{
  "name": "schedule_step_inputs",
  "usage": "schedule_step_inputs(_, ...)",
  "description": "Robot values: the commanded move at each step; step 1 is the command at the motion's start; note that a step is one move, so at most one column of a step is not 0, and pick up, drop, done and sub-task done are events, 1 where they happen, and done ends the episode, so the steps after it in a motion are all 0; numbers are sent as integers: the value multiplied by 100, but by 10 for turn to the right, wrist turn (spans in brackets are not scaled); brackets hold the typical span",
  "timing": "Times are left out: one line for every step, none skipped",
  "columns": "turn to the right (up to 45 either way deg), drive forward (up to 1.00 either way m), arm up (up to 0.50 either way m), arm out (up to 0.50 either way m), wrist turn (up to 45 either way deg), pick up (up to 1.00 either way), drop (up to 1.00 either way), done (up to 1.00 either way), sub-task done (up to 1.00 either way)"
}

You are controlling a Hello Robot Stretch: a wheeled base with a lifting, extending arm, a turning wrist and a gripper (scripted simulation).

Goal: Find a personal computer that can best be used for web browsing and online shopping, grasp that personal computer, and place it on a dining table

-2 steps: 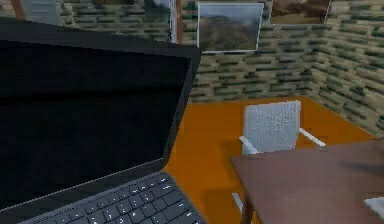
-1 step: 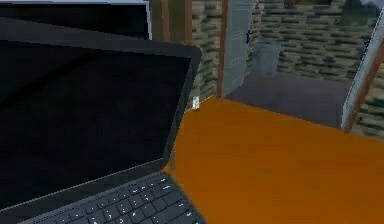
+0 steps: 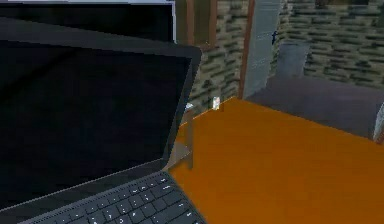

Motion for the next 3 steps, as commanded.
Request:
schedule_step_inputs(450, 0, 0, 0, 0, 0, 0, 0, 0)
schedule_step_inputs(300, 0, 0, 0, 0, 0, 0, 0, 0)
schedule_step_inputs(0, 0, 0, 44, 0, 0, 0, 0, 0)
